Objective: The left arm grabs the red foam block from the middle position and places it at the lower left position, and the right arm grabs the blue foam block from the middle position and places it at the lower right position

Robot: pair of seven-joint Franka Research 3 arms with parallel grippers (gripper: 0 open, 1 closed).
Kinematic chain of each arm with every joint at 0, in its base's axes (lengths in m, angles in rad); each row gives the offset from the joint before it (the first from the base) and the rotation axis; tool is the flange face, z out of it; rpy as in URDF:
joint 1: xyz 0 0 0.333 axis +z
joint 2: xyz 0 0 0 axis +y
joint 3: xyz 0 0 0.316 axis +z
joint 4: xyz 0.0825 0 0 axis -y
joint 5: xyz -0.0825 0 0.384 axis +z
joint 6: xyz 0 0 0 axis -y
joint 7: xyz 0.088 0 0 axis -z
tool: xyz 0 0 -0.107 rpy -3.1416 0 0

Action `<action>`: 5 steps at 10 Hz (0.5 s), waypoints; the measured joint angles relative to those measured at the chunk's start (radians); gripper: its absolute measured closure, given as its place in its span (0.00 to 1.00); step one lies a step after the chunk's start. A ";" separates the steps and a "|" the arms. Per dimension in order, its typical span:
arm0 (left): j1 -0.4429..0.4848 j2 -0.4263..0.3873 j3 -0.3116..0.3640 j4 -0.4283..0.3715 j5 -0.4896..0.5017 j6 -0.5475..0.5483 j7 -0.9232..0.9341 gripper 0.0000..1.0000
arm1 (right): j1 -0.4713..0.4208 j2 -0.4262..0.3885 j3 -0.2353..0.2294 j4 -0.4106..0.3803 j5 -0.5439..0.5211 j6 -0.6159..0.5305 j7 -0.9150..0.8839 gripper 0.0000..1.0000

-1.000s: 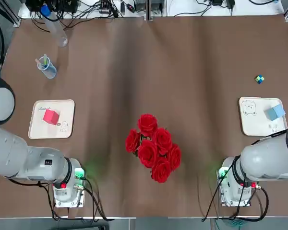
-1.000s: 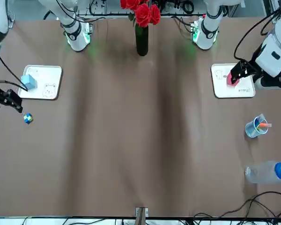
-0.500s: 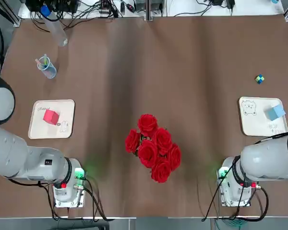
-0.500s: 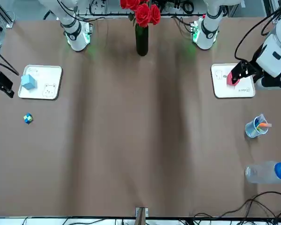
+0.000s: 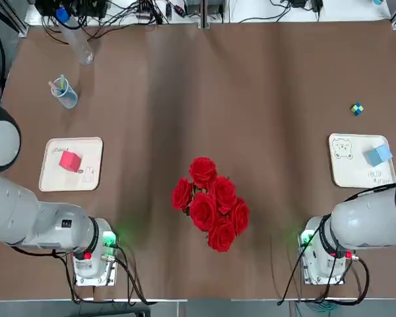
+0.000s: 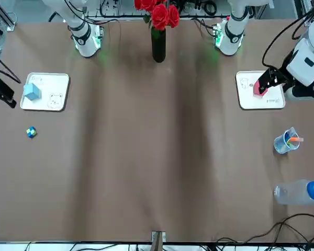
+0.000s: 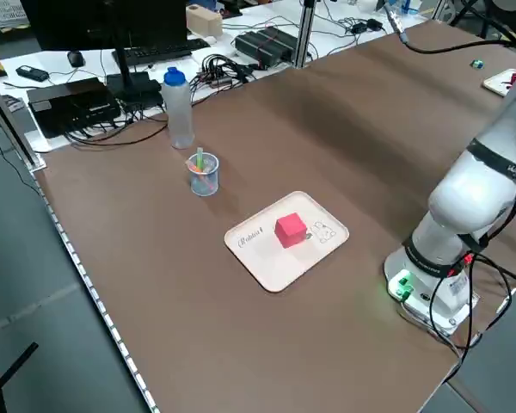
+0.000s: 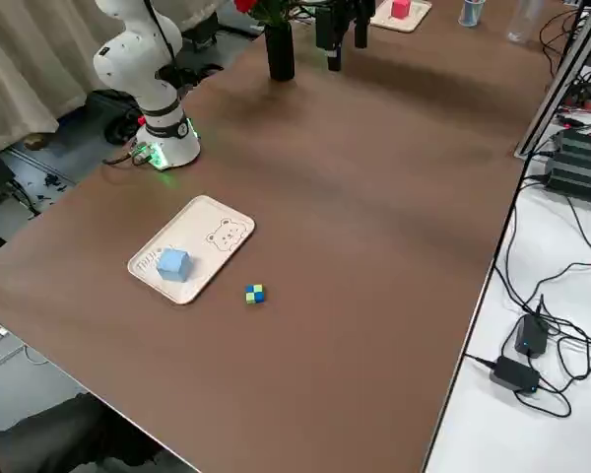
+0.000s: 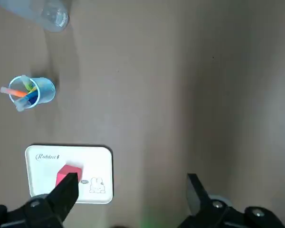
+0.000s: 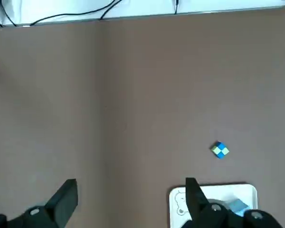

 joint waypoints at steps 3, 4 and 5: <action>0.000 0.000 0.003 0.000 0.000 -0.008 0.000 0.00 | 0.001 0.000 -0.001 -0.001 0.010 -0.044 0.000 0.00; 0.000 0.000 0.003 0.000 0.000 -0.008 0.000 0.00 | 0.001 0.000 -0.002 -0.003 0.010 -0.054 0.000 0.00; 0.000 0.000 0.004 0.000 0.000 -0.009 0.000 0.00 | 0.001 0.001 -0.003 -0.005 0.011 -0.059 0.000 0.00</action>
